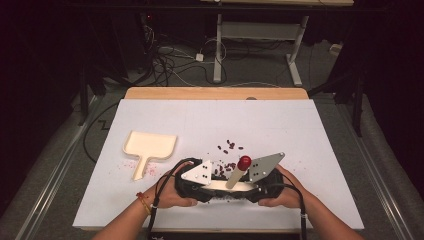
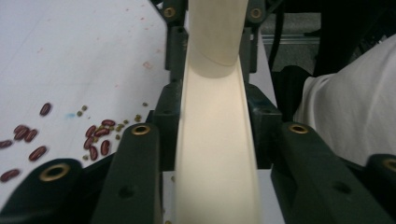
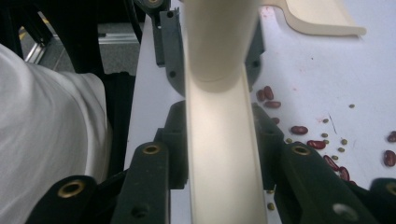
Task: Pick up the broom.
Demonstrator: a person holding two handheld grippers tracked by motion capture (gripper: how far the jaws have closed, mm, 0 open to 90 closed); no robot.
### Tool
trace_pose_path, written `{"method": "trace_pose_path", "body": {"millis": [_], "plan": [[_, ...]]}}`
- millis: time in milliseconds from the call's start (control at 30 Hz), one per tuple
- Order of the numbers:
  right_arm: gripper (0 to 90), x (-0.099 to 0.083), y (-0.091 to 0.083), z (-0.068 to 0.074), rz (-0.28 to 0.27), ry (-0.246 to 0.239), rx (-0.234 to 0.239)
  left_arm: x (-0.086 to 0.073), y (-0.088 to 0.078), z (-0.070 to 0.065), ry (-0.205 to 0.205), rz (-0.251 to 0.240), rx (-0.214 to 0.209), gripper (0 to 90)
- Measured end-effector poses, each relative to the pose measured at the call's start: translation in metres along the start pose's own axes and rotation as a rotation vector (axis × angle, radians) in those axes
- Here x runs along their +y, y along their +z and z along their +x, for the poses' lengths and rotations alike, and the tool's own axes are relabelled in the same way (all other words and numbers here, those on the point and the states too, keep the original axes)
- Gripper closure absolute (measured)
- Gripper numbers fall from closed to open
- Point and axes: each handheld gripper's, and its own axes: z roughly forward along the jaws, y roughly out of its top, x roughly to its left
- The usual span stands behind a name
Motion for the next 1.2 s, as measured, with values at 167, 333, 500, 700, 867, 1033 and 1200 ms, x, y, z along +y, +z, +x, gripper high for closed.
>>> {"method": "trace_pose_path", "body": {"millis": [167,333,500,700,867,1033,1200], "plan": [[67.3,-0.003,-0.006,-0.005,0.036,0.024,-0.069,-0.006,-0.018,0.001,-0.045,-0.002,0.182,44.0],[67.3,-0.008,-0.019,-0.015,0.028,0.093,-0.137,-0.029,-0.035,-0.005,-0.098,0.015,0.365,29.0],[67.2,-0.014,-0.034,-0.032,-0.024,0.196,-0.208,-0.061,-0.052,-0.012,-0.165,0.025,0.504,20.9],[67.2,-0.015,-0.046,-0.041,-0.031,0.225,-0.317,-0.099,-0.079,-0.015,-0.299,-0.006,0.669,16.4],[67.2,-0.018,-0.056,-0.051,-0.046,0.251,-0.391,-0.122,-0.089,-0.019,-0.358,0.007,0.712,16.5],[67.3,-0.022,-0.059,-0.063,-0.012,0.25,-0.516,-0.129,-0.089,-0.021,-0.375,0.009,0.716,16.6],[67.3,-0.028,-0.054,-0.081,0.022,0.265,-0.586,-0.13,-0.083,-0.02,-0.366,0.046,0.72,16.6]]}}
